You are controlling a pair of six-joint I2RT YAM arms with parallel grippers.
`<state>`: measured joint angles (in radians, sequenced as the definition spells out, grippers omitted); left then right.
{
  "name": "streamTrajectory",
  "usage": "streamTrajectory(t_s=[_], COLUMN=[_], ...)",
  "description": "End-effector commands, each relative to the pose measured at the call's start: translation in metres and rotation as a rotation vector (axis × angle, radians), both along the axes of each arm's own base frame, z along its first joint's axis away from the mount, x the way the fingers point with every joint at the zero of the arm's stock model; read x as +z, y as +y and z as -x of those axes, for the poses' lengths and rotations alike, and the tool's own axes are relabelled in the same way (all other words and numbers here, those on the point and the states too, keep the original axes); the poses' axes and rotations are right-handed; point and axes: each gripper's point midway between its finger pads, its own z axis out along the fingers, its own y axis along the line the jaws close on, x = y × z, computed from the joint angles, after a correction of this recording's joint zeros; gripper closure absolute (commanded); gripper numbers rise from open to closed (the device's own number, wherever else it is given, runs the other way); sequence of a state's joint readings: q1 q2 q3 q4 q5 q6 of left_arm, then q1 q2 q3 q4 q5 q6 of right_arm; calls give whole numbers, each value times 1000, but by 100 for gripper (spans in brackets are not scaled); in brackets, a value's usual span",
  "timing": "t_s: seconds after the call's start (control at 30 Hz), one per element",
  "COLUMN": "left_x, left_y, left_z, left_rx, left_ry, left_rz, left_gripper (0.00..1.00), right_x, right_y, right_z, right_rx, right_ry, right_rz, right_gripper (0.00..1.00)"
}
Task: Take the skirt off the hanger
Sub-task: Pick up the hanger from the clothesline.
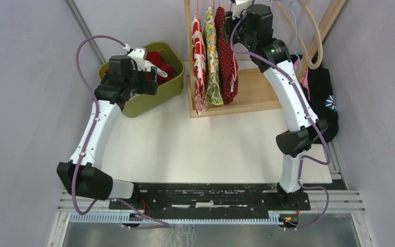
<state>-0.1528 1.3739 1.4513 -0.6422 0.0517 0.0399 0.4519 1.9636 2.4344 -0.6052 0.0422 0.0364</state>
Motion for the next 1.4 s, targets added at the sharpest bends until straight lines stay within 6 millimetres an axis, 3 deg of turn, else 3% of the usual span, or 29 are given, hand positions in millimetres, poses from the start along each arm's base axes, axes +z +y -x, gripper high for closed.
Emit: streamTrajectory(t_s=[0.0, 0.17, 0.27, 0.5, 0.7, 1.13, 1.37], left_x=[9, 10, 12, 10, 4, 7, 9], left_y=[5, 8, 10, 10, 11, 6, 7], left_z=[0, 0, 0, 1, 1, -3, -3], left_rx=[3, 14, 18, 23, 25, 9, 12], left_ry=[-39, -42, -47, -43, -31, -35, -39], left_rz=[-31, -46, -50, -52, -55, -40, -42], left_gripper=[1, 1, 1, 1, 1, 1, 1], right_x=[28, 15, 6, 1, 32, 101, 126], right_y=[-5, -18, -23, -25, -31, -53, -59], right_z=[-2, -1, 2, -1, 6, 41, 47], right_rx=[-34, -84, -96, -115, -116, -152, -168], right_ry=[-86, -52, -30, -22, -109, -247, -316], right_rz=[-21, 26, 45, 60, 71, 1, -24], right_gripper=[65, 77, 98, 99, 99, 99, 99])
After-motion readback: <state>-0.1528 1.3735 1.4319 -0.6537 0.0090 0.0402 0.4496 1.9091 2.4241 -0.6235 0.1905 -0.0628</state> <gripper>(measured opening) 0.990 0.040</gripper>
